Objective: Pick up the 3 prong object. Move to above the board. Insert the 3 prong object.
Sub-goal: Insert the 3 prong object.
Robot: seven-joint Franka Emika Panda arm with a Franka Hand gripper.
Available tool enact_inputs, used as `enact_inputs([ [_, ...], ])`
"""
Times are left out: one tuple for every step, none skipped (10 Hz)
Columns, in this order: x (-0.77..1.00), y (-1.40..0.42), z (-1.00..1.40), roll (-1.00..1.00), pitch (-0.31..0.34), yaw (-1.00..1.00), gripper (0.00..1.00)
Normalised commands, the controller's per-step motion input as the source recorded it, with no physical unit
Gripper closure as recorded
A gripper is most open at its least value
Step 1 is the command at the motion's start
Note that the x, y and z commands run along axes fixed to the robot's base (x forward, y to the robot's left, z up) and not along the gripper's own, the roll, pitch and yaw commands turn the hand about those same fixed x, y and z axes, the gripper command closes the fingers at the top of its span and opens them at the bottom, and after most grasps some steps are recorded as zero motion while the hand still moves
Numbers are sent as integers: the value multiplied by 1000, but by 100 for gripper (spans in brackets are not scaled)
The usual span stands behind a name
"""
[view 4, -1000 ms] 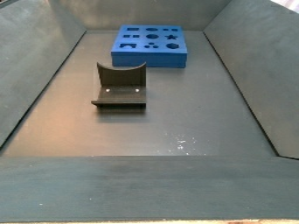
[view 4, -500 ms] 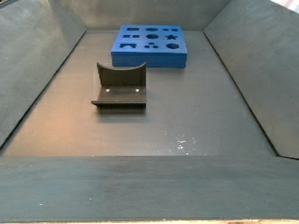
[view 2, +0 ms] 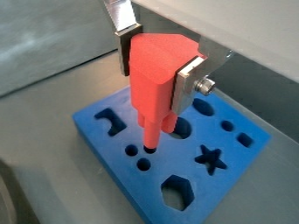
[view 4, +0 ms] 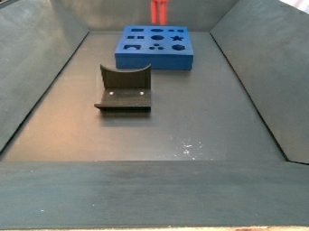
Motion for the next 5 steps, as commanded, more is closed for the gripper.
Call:
enact_inputs([
  [0,0,-531,0,-183,814,100],
  [-69,6,-260,-31,-197,389,100],
  [0,46,0,0,0,0,100],
  [137,77,-160,71,-63,291,100],
  [120,97,-337,294,-226,380,100],
])
